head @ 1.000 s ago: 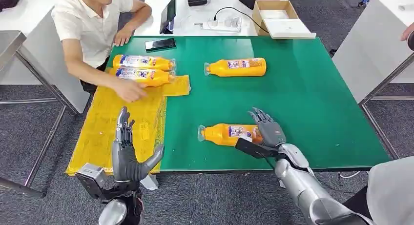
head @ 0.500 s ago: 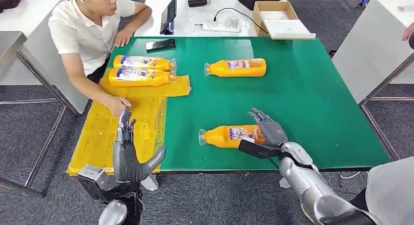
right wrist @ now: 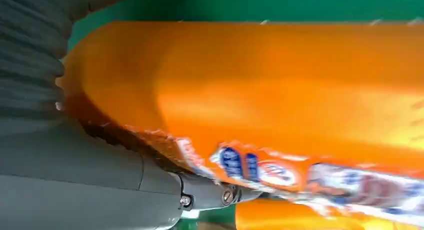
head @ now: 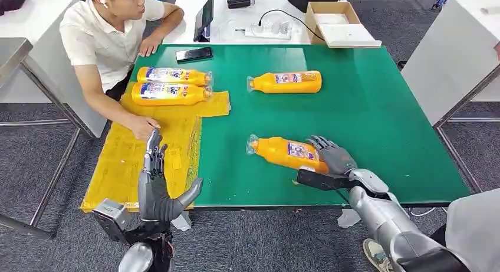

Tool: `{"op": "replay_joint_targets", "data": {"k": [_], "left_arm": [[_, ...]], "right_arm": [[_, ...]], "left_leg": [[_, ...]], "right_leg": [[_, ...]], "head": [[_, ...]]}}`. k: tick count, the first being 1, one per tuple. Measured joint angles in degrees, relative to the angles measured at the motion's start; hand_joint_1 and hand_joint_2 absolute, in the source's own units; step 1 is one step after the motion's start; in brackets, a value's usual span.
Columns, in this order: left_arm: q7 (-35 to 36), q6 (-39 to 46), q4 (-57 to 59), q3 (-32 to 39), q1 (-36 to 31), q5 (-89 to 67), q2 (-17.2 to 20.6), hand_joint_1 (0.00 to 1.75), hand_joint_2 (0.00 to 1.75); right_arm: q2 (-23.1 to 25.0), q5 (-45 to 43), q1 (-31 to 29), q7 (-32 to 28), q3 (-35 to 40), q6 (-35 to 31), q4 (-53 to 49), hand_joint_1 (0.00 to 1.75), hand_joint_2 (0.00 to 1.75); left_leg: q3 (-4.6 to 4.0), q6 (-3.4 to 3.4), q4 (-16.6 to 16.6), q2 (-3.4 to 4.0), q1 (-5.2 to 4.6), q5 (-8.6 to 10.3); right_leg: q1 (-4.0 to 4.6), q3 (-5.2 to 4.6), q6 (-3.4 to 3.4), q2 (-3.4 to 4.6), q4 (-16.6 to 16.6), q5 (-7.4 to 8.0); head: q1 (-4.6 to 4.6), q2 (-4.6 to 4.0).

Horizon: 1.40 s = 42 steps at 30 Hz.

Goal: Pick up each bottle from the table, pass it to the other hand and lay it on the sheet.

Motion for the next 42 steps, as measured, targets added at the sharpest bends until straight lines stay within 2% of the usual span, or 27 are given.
{"op": "replay_joint_targets", "data": {"k": [2,3,4,8,9,14,18,33,42], "left_arm": [[0.24,-0.46,0.15,-0.09,-0.02,0.50,0.00,0.00,1.75],[0.37,-0.74,0.35,-0.09,-0.08,0.68,0.02,0.00,1.75],[0.44,-0.88,0.48,-0.11,-0.08,0.75,0.02,0.00,1.75],[0.66,-0.94,0.96,-0.15,-0.17,0.75,0.00,0.00,1.75],[0.68,-0.96,1.09,-0.17,-0.26,0.83,0.00,0.00,1.75],[0.74,-1.40,1.73,-0.52,-0.33,1.27,0.00,0.00,1.75],[0.77,-1.58,1.86,-0.61,-0.37,1.51,0.02,0.00,1.75],[0.11,0.28,1.84,-0.98,-0.72,2.14,-0.02,0.00,1.75],[-1.66,3.09,1.73,-0.87,-0.55,2.01,-0.09,0.00,1.75]], "right_arm": [[-0.57,0.18,-0.59,1.05,0.59,2.10,0.50,0.00,1.75],[-0.79,0.18,-0.99,1.75,0.92,3.54,0.87,0.82,1.75],[-1.03,0.15,-1.34,2.08,1.12,4.36,1.10,1.36,1.75],[-1.44,-0.04,-1.77,2.60,1.79,5.45,1.62,1.36,1.75],[-1.44,-0.22,-1.96,2.60,1.95,5.47,1.84,1.71,1.75],[-1.44,-1.53,-2.35,2.01,2.32,5.82,2.23,1.75,1.75],[-1.42,-6.66,-1.72,-2.92,2.12,6.44,2.30,1.75,1.75],[4.06,-16.45,3.73,-10.26,-3.49,-8.77,0.53,1.75,1.75],[6.71,-20.16,6.28,-13.73,-7.28,-9.59,-2.32,1.75,1.75]], "left_leg": [[0.03,0.00,0.00,0.00,0.00,0.00],[0.04,0.00,0.00,0.00,0.00,0.00],[0.06,0.00,0.00,0.00,0.00,0.00],[0.13,0.00,0.00,0.03,0.00,0.00],[0.13,0.00,0.00,0.03,0.01,0.00],[0.13,0.00,0.00,0.03,0.01,0.00],[0.06,0.00,0.00,-0.01,0.01,0.00],[-0.34,-0.03,-0.01,-0.07,0.04,0.02],[-0.71,-0.02,-0.01,-0.22,0.02,0.03]], "right_leg": [[0.00,0.03,0.00,0.00,-0.01,0.00],[0.00,0.04,0.00,0.00,-0.01,0.00],[0.00,0.04,0.00,0.00,-0.01,0.00],[0.01,0.13,0.00,0.02,-0.01,0.00],[0.01,0.13,0.00,0.02,-0.01,0.00],[0.01,0.13,0.00,0.03,0.00,0.00],[0.01,0.11,0.00,0.03,0.01,0.00],[0.01,-0.24,0.00,0.12,0.07,0.00],[-0.01,-0.53,0.02,0.09,0.08,0.00]], "head": [[0.00,0.00],[0.00,0.00],[0.00,-0.02],[0.00,0.00],[-0.02,0.00],[0.00,0.00],[0.02,0.00],[0.00,-0.02],[0.00,0.00]]}}
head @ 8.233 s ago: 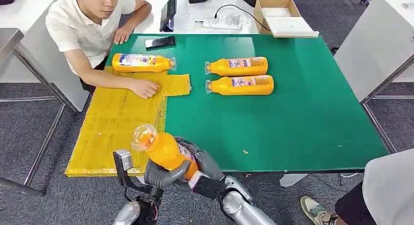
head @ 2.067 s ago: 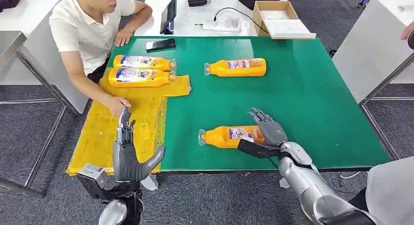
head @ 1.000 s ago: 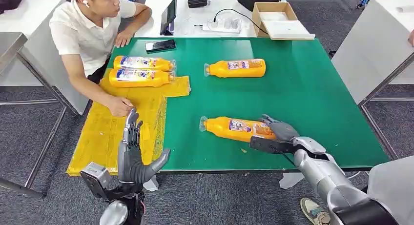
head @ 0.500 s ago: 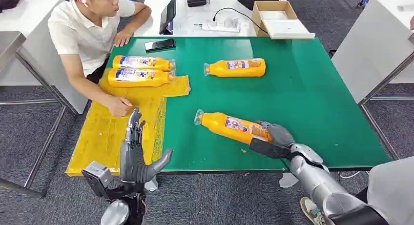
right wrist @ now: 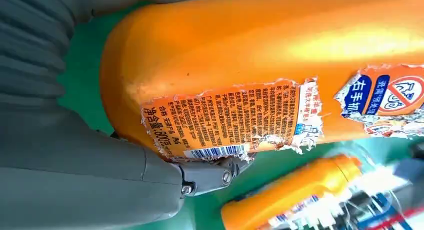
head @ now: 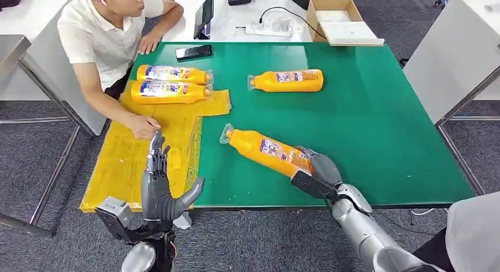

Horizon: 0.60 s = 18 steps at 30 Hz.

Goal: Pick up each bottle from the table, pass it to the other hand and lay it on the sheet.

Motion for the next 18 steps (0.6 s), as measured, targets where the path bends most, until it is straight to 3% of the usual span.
{"op": "replay_joint_targets", "data": {"k": [4,7,11,14,18], "left_arm": [[-1.66,4.30,-0.66,0.92,0.90,2.10,-0.52,0.00,1.75],[-0.82,3.57,-0.94,2.10,2.08,6.17,-1.18,0.00,1.75],[1.75,-4.41,-0.92,2.78,3.95,12.51,-1.31,0.00,1.75],[4.27,-12.30,-0.39,2.58,4.43,15.72,-1.20,0.00,1.75],[5.29,-15.94,0.68,1.75,4.36,16.24,-1.18,0.00,1.75]], "right_arm": [[2.08,-7.96,3.76,-5.96,-3.32,3.19,-7.52,1.75,1.75],[4.20,-12.94,8.77,-6.48,-4.76,4.26,-17.19,1.75,1.75],[6.93,-18.20,15.39,-6.35,-5.92,4.28,-30.91,1.75,1.75],[8.66,-20.54,18.69,-6.35,-5.92,5.73,-37.25,1.75,1.75],[10.64,-21.52,20.83,-5.87,-4.06,7.96,-41.72,1.75,1.75]], "left_leg": [[-0.05,-0.01,0.00,-0.02,0.01,-0.02],[-0.10,-0.02,0.00,-0.11,0.05,-0.03],[-0.21,-0.03,-0.01,-0.15,0.07,-0.03],[-0.22,-0.03,-0.02,-0.15,0.05,-0.03],[-0.20,-0.03,-0.02,-0.13,0.04,-0.03]], "right_leg": [[0.01,-0.07,0.01,0.00,0.00,-0.01],[0.04,-0.14,-0.01,-0.04,0.00,-0.06],[0.05,-0.24,-0.02,-0.14,0.00,-0.08],[0.03,-0.24,-0.03,-0.14,0.00,-0.08],[0.02,-0.24,-0.03,-0.13,-0.01,-0.07]], "head": [[0.00,0.00],[0.00,-0.02],[0.00,0.00],[0.02,0.00],[0.00,0.00]]}}
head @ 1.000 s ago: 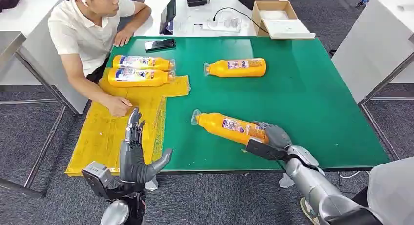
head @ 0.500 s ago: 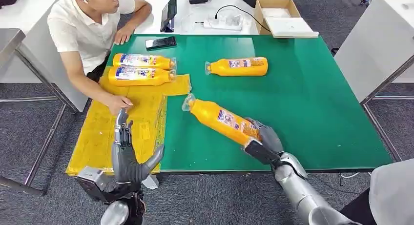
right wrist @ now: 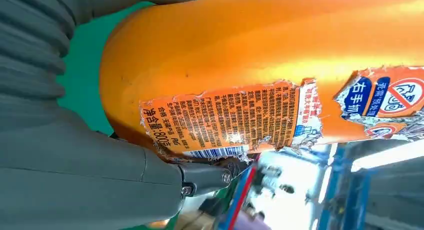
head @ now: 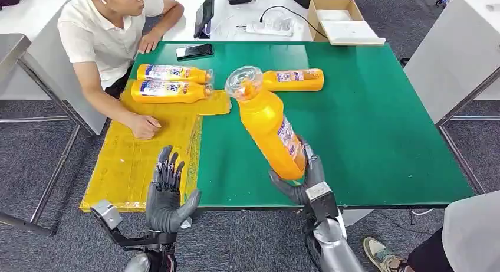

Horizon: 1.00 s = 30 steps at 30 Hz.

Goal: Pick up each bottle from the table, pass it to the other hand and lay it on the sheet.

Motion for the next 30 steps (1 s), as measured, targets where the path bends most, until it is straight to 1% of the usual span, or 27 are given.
{"op": "replay_joint_targets", "data": {"k": [5,8,12,19,22,27,30], "left_arm": [[-1.23,-2.38,0.37,-0.52,-0.06,-1.42,-0.02,0.00,1.75],[-3.39,-1.22,0.17,-0.57,-0.10,-5.58,-0.02,0.00,1.75],[-3.52,-3.73,-0.50,-0.98,-0.05,-5.42,-0.04,0.00,1.75],[-4.15,-6.25,-0.77,-1.60,-0.02,-5.33,0.00,0.00,1.75],[-4.66,-9.49,-1.18,-1.99,-0.08,-5.46,0.11,0.00,1.75],[-2.29,-17.86,-1.03,-2.12,-0.36,-1.26,0.72,0.00,1.75],[-1.73,-21.17,-0.48,-2.19,-0.74,0.15,1.37,0.00,1.75]], "right_arm": [[0.50,1.71,0.66,1.33,4.83,2.80,-0.17,1.75,1.75],[0.90,3.37,0.67,1.40,7.69,4.11,1.56,1.75,1.75],[1.27,5.37,0.64,0.78,12.01,5.11,4.15,1.75,1.75],[1.46,6.39,0.25,0.61,15.23,5.68,6.52,1.75,1.75],[1.46,8.44,-0.40,0.46,16.74,5.96,7.83,1.75,1.75],[1.44,9.22,-0.89,-0.61,18.29,6.31,9.29,1.75,1.75],[1.44,9.33,-1.34,-0.72,18.62,6.38,9.73,1.75,1.75]], "left_leg": [[0.00,0.00,0.00,0.00,0.01,0.01],[0.01,0.00,0.00,0.00,0.02,0.01],[-0.01,-0.01,0.00,-0.01,0.03,0.01],[-0.01,0.00,0.00,-0.01,0.00,0.01],[0.00,0.00,0.00,-0.01,0.00,0.01],[0.00,0.00,0.00,0.02,0.01,0.01],[0.01,0.00,0.00,0.02,0.01,0.01]], "right_leg": [[0.01,0.01,0.00,0.00,0.01,0.00],[0.02,0.01,0.00,0.00,0.02,0.00],[0.02,-0.01,0.00,0.00,0.02,0.00],[0.00,0.01,0.00,0.00,0.01,0.00],[0.00,0.01,0.00,0.00,0.01,0.00],[0.01,-0.01,0.00,0.00,0.02,0.00],[0.01,-0.02,0.00,0.00,0.02,0.00]], "head": [[0.02,0.00],[0.00,-0.02],[0.00,0.00],[0.00,0.00],[0.00,0.00],[0.00,-0.02],[0.00,-0.02]]}}
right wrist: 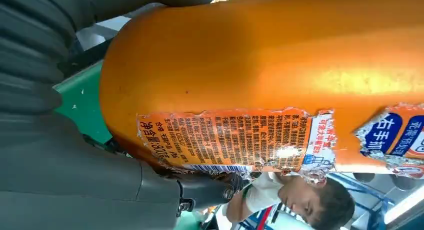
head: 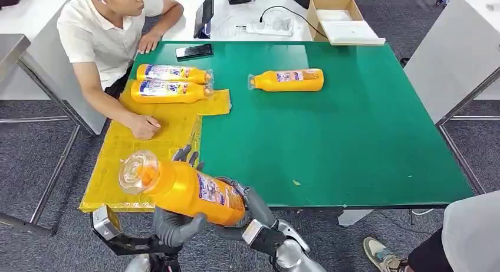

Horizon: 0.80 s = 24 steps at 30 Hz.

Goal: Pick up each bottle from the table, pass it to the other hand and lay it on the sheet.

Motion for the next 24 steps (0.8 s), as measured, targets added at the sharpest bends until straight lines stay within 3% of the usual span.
{"op": "replay_joint_targets", "data": {"k": [4,5,10,11,12,18,24], "left_arm": [[0.09,-1.30,0.55,-0.02,-0.13,0.35,0.48,0.00,1.75],[0.11,-1.69,0.70,-0.02,-0.22,-0.28,0.66,0.21,1.75],[1.16,-1.86,1.88,-0.02,-1.08,-5.16,1.71,0.21,1.75],[1.38,-1.84,2.39,-0.02,-1.33,-5.70,1.99,1.61,1.75],[1.51,-1.84,2.80,-0.02,-1.50,-5.86,2.19,1.69,1.75],[3.41,-0.31,4.46,-0.35,-2.50,-9.64,3.08,1.75,1.75],[2.82,6.40,6.60,-1.86,-3.73,-20.07,3.32,1.75,1.75]], "right_arm": [[0.00,0.02,-0.16,0.00,0.18,0.13,0.48,1.75,1.75],[0.00,-0.13,-0.16,-0.02,0.16,0.35,0.59,1.75,1.75],[-0.26,0.44,-0.13,0.00,0.15,0.81,1.40,1.75,1.75],[-0.39,0.57,-0.12,0.00,0.15,0.83,1.60,1.75,1.75],[-0.50,0.63,-0.12,0.00,0.15,0.85,1.75,1.75,1.75],[-0.92,1.57,-0.07,0.18,0.13,0.92,2.62,1.75,1.75],[-1.22,3.72,0.10,2.56,0.20,0.70,3.17,1.75,1.75]], "left_leg": [[0.00,0.00,0.00,-0.01,0.00,0.00],[0.00,0.00,0.00,-0.01,0.00,0.00],[0.00,0.00,0.00,-0.04,-0.01,0.00],[-0.01,0.00,0.00,-0.03,-0.01,0.00],[0.00,0.00,0.00,-0.01,-0.01,0.00],[-0.01,0.00,0.00,-0.05,0.00,0.00],[-0.02,0.00,0.00,-0.04,-0.01,0.00]], "right_leg": [[0.00,0.01,0.00,0.00,0.00,0.00],[0.00,0.01,0.00,0.00,0.00,0.00],[-0.01,0.03,0.00,-0.01,0.00,0.00],[-0.01,0.03,0.00,-0.01,0.00,0.00],[-0.01,0.02,0.00,-0.01,0.00,0.00],[0.00,0.03,0.00,-0.02,0.00,0.00],[-0.01,0.03,0.00,-0.02,0.00,0.00]], "head": [[0.02,0.02],[0.02,0.02],[0.02,0.00],[0.02,0.00],[0.00,0.00],[0.02,0.02],[0.02,0.02]]}}
